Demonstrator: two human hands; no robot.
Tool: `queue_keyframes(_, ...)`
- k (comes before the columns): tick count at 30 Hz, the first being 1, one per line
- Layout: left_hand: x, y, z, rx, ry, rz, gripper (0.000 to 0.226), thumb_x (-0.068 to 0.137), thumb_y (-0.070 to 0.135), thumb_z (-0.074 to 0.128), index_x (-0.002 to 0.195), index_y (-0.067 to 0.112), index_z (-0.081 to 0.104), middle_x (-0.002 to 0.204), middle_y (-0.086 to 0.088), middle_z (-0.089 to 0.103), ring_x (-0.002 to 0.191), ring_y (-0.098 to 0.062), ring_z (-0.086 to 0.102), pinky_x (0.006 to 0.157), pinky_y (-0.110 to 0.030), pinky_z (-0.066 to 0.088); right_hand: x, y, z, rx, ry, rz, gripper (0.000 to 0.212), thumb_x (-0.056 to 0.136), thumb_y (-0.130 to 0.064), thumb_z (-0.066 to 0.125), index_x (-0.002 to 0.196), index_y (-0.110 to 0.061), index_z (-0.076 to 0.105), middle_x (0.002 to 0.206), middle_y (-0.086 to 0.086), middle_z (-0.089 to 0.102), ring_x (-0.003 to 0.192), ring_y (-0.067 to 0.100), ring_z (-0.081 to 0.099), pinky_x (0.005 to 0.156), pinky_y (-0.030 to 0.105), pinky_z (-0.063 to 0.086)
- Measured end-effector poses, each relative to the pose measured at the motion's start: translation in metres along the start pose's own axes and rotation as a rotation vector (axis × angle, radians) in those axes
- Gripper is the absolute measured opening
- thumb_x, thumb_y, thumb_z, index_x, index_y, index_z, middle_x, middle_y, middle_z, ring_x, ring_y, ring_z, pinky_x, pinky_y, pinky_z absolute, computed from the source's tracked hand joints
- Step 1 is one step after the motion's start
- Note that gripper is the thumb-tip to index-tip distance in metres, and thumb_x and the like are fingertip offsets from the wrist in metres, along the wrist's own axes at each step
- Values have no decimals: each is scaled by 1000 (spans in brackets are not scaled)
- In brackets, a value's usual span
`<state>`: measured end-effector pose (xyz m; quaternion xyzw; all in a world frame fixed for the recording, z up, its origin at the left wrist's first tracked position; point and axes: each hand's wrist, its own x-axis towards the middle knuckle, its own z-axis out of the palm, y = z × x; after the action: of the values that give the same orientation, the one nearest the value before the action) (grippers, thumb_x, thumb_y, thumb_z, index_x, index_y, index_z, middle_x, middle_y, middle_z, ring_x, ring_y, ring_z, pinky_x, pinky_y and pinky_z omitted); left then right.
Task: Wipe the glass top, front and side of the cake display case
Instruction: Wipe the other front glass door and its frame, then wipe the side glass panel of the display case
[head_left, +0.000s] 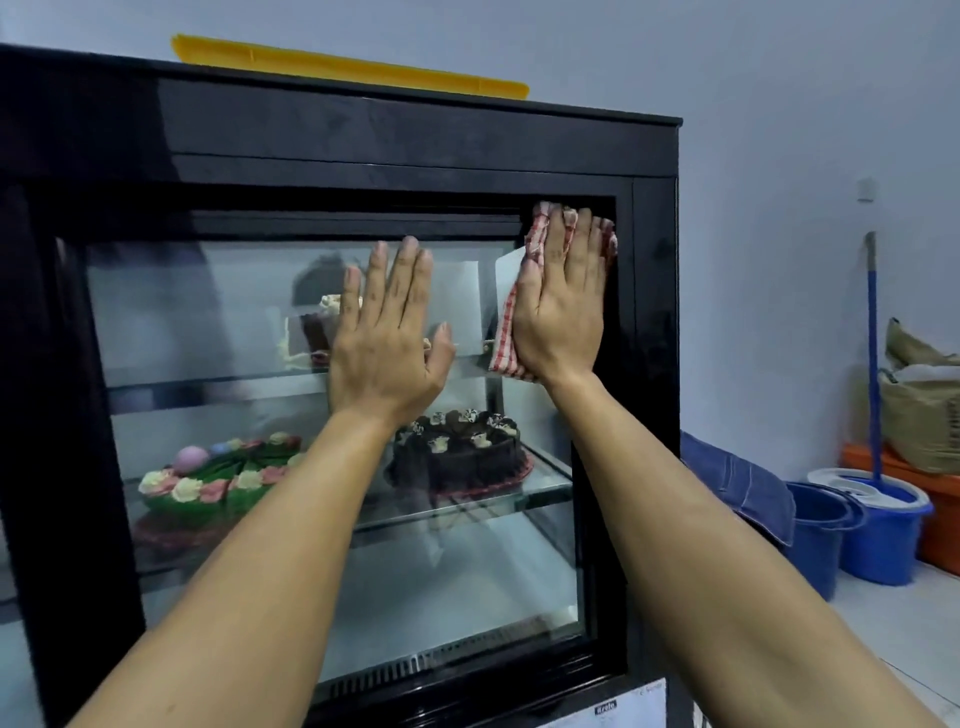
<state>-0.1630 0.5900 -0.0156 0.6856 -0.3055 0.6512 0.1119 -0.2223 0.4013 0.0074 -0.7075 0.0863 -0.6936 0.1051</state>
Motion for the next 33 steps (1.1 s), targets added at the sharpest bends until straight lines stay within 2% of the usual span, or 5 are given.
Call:
queue_keyframes(15,8,3,-27,-140,-119,-22,78,102,41,36,167,10,7,175,-9,-2,160,-24,-16,129,-43,-14,-53,0,-28,294,119,-109,56,111,-22,25,162,-2,12,170,24,7,159,26,-4,130,47,0)
queue_keyframes(23,214,-29,-97,-198,49,-55,55,104,39,40,152,16,53,159,-8,48,149,-33,42,126,-56,15,169,-117,-49,79,107,-290,57,110,-32,25,159,-4,33,167,26,23,157,45,15,129,54,0)
queue_keyframes(28,303,-77,-74,-315,-750,-490,52,111,47,25,118,24,71,139,-16,65,125,-39,58,93,-40,43,250,-117,-5,-162,-613,-105,61,108,-50,22,164,-26,27,173,12,11,160,35,3,128,49,-8)
queue_keyframes(31,294,-90,-55,-453,-1057,-586,53,112,49,24,148,26,57,161,-8,47,145,-34,44,115,-38,35,257,-97,14,-265,-1307,89,67,105,-58,14,165,-28,22,173,10,9,159,37,9,128,53,2)
queue_keyframes(33,283,-91,-48,-479,-1228,-532,60,110,54,22,163,27,32,171,-1,28,156,-31,26,126,-41,18,257,-94,12,-249,-1437,181,66,106,-57,12,166,-29,13,174,7,1,159,37,1,127,52,-1)
